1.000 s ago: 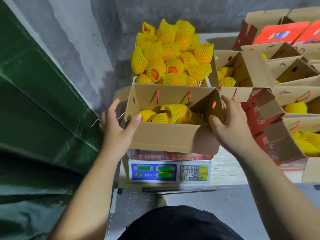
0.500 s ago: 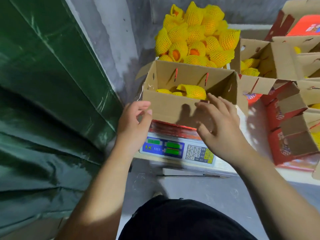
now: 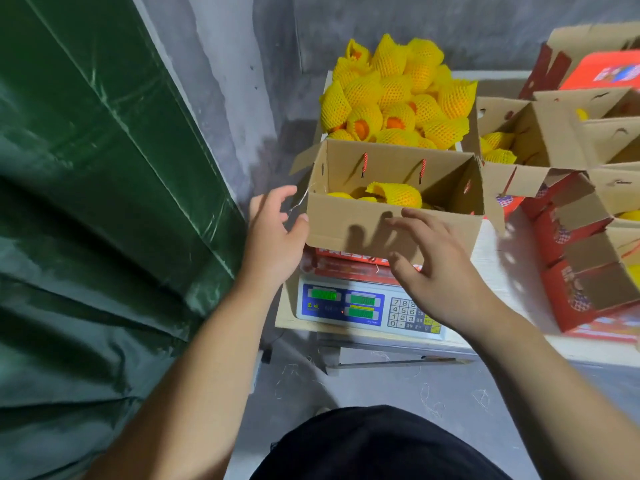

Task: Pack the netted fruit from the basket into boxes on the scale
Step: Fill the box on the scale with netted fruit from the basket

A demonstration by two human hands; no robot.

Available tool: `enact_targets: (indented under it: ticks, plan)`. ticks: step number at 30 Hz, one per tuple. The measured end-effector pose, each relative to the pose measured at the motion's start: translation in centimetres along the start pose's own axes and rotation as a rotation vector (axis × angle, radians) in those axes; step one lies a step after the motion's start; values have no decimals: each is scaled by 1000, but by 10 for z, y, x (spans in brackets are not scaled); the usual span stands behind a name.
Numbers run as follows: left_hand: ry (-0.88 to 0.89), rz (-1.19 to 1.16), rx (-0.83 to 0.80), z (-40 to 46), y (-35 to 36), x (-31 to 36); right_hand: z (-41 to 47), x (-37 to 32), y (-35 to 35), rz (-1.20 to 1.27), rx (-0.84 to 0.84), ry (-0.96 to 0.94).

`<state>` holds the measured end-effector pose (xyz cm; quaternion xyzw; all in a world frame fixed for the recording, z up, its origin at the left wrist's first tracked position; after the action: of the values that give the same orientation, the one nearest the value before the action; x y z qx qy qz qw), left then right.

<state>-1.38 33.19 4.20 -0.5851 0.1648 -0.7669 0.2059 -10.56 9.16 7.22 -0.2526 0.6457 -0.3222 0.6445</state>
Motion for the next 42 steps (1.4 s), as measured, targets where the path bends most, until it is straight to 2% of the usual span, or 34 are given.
enact_targets:
  ticks: [5, 7, 10, 13, 15, 22, 24, 27, 29, 33, 36, 39, 42]
  plan:
    - [-15, 105, -227, 42, 12, 5, 4, -4, 2, -24, -34, 19]
    - [35, 129, -250, 50, 14, 2, 5, -5, 1, -28, -38, 22]
    - [98, 191, -177, 55, 10, -4, 8, -5, 0, -28, -32, 32]
    - [159, 149, -4, 47, 1, -13, 10, -4, 1, -14, -13, 36]
    - [143, 133, 42, 37, -4, -19, 10, -5, 2, -5, -4, 43]
    - [-25, 43, 72, 24, -22, -39, 16, -15, 6, 16, -7, 30]
    - [-58, -13, 19, 27, -19, -35, 19, -18, 7, 17, -13, 29]
    - [-228, -161, -126, 35, -3, -25, 22, -24, 11, 19, -32, 20]
    - [-299, -218, -151, 37, 6, -20, 24, -27, 12, 25, -38, 11]
    - [-242, -231, -74, 40, 14, -21, 30, -30, 12, 34, -32, 21]
    - [-193, -220, -73, 43, 13, -24, 35, -30, 11, 42, -12, 27]
    - [-235, -267, -2, 48, 10, -28, 39, -32, 11, 31, 17, 38]
    - [-184, -220, 37, 59, 6, -29, 46, -34, 14, 58, 39, 52]
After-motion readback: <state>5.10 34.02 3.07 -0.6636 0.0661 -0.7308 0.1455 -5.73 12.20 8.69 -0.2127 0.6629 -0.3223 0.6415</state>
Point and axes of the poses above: each hand's wrist, its own z-axis towards the middle knuckle, its own y-axis out of the palm, x = y × z, the point moved 1 cm from there along z, towards the middle knuckle, and after that the axes turned 7 degrees about y, right-handed, at the moved point
